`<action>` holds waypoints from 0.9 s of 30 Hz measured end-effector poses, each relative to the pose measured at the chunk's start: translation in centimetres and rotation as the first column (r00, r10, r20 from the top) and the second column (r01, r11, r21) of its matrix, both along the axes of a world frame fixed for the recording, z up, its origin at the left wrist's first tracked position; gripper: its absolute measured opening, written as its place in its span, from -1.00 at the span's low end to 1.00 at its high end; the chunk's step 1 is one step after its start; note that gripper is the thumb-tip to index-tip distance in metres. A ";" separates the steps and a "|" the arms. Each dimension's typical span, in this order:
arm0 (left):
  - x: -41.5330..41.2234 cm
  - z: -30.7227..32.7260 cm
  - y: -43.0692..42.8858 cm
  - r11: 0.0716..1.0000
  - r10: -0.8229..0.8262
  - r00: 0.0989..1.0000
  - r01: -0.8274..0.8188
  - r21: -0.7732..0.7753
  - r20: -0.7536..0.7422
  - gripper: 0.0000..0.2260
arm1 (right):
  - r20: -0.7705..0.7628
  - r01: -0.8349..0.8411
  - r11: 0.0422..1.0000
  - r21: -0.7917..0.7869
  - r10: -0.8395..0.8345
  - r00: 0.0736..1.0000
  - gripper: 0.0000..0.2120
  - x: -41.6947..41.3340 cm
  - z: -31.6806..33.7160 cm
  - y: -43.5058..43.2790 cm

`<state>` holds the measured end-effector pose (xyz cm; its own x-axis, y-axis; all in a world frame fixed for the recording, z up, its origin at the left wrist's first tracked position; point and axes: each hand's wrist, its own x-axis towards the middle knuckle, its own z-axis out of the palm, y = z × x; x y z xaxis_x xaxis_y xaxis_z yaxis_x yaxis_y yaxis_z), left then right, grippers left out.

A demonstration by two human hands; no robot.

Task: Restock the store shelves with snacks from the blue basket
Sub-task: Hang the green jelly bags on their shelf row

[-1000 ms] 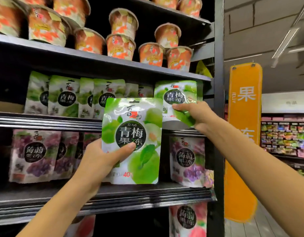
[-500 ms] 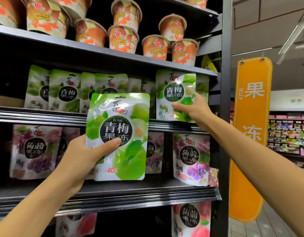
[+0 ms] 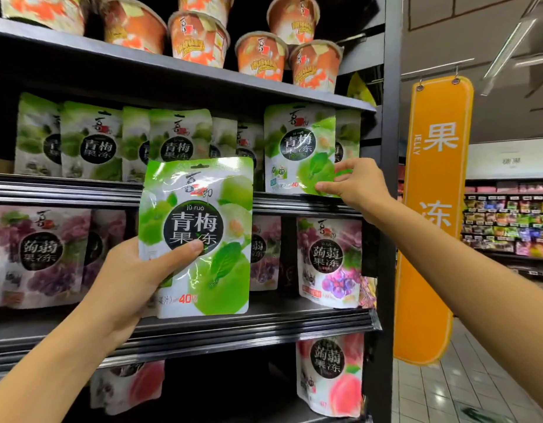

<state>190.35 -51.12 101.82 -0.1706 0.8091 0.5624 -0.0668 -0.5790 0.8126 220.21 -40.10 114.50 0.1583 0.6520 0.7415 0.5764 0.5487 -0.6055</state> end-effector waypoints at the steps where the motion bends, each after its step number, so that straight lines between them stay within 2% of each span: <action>1: 0.0 0.0 0.0 1.000 0.002 1.000 -0.002 0.001 -0.002 -0.68 | 0.001 0.008 1.000 -0.009 -0.008 1.000 -0.49 -0.1 0.0 0.3; 9: 0.1 -0.1 0.2 1.000 0.019 1.000 -0.020 -0.018 -0.021 -0.65 | 0.029 0.054 0.998 0.015 -0.054 0.998 -0.79 -0.4 -0.6 1.6; 13: 0.9 0.2 0.4 1.000 0.018 0.999 -0.019 -0.019 -0.029 -0.68 | 0.005 0.031 1.000 0.006 -0.031 1.000 -0.68 -0.1 -0.7 1.8; 18: 2.4 2.0 0.5 0.999 0.036 0.997 -0.035 0.018 -0.064 -0.68 | -0.006 -0.016 0.999 0.028 0.016 1.000 -0.70 0.5 -0.9 1.6; 21: 3.4 3.7 0.6 0.999 0.044 0.997 -0.042 0.033 -0.069 -0.64 | 0.053 0.081 0.991 0.108 -0.087 0.995 -0.76 0.4 -1.0 0.8; 23: 4.1 4.9 0.8 0.997 0.061 0.995 -0.058 0.043 -0.078 -0.67 | 0.126 0.137 0.959 0.250 -0.173 0.977 -0.79 -0.2 -1.3 -0.2; 25: 4.5 6.2 1.2 0.998 0.064 0.995 -0.061 0.035 -0.081 -0.76 | 0.163 0.019 0.939 0.345 -0.080 0.983 -0.83 -1.2 -1.7 -1.7; 26: 4.7 6.9 1.3 0.998 0.065 0.994 -0.063 0.022 -0.086 -0.78 | 0.177 -0.109 0.943 0.315 0.055 0.983 -0.84 -1.8 -1.9 -2.5; 27: 4.8 7.5 1.5 0.998 0.066 0.993 -0.066 0.001 -0.094 -0.78 | 0.167 -0.270 0.937 0.221 0.236 0.957 -0.81 -2.4 -2.1 -3.3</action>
<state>195.19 -49.65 109.34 -0.1700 0.7990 0.5767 0.0482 -0.5778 0.8147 217.81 -43.44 112.37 -0.1021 0.4585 0.8828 0.4670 0.8056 -0.3644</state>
